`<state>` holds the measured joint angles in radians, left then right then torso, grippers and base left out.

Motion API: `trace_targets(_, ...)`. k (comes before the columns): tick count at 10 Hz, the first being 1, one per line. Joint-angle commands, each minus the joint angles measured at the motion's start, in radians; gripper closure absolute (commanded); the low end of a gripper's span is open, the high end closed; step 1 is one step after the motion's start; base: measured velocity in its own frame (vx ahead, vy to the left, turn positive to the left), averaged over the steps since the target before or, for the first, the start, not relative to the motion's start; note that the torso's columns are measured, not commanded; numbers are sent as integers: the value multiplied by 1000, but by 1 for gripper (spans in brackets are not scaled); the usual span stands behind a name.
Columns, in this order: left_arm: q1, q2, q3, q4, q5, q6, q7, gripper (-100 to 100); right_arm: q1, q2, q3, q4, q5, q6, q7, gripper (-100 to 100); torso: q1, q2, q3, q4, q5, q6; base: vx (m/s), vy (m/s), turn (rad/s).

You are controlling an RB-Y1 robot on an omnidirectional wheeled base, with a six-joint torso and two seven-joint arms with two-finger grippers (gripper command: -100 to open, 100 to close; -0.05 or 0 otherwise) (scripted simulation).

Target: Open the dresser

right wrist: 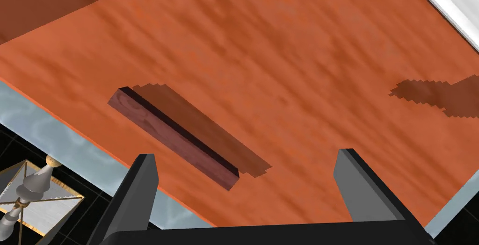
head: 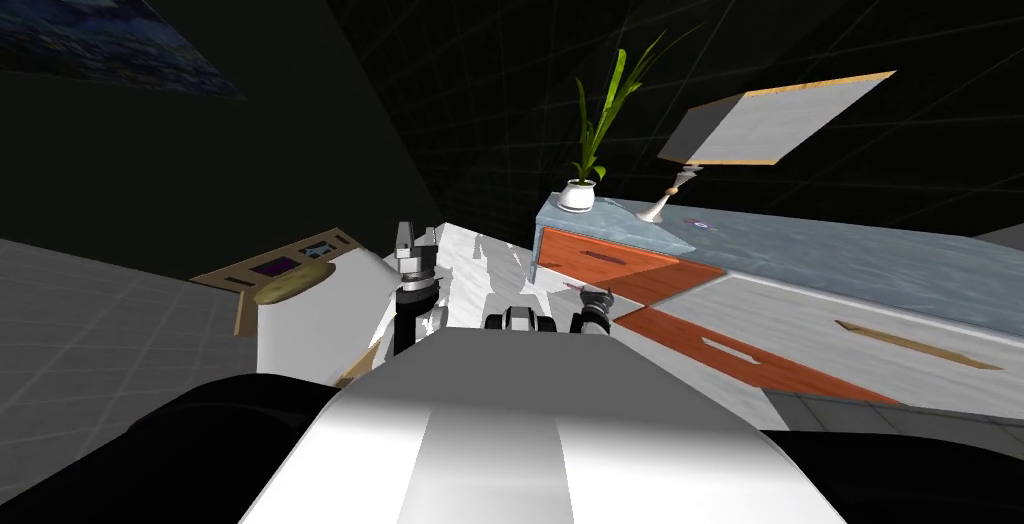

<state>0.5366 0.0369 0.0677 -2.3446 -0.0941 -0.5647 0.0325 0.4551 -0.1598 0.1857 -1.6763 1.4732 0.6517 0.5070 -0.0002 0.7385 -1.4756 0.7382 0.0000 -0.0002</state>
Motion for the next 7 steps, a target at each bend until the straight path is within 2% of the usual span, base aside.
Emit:
trace_targets(1,0,0,0,0,0,0,0,0,-8,2,16,33,75,63,34,-100,0,0,0,0,0,0,49,-51,147)
trace_targets(2,0,0,0,0,0,0,0,0,-8,2,16,33,87,63,34,-100,0,-1,0,0,0,0,46,-45,87)
trace_targets(3,0,0,0,0,0,0,0,0,-16,2,25,58,125,100,52,-100,0,-1,-1,0,0,0,59,-51,149)
trace_targets(4,0,0,0,0,0,0,0,0,-16,2,25,58,135,100,52,-100,0,-1,-1,0,0,0,42,-43,77)
trace_targets(5,0,0,0,0,0,0,0,0,-24,2,34,82,175,136,69,-100,1,0,0,0,0,0,32,-45,138)
trace_targets(6,0,0,0,0,0,0,0,0,-24,2,34,82,181,136,69,-100,0,0,0,0,0,0,29,-39,75)
trace_targets(7,0,0,0,0,0,0,0,0,-32,2,43,105,222,169,85,-100,1,0,0,0,0,0,40,-45,116)
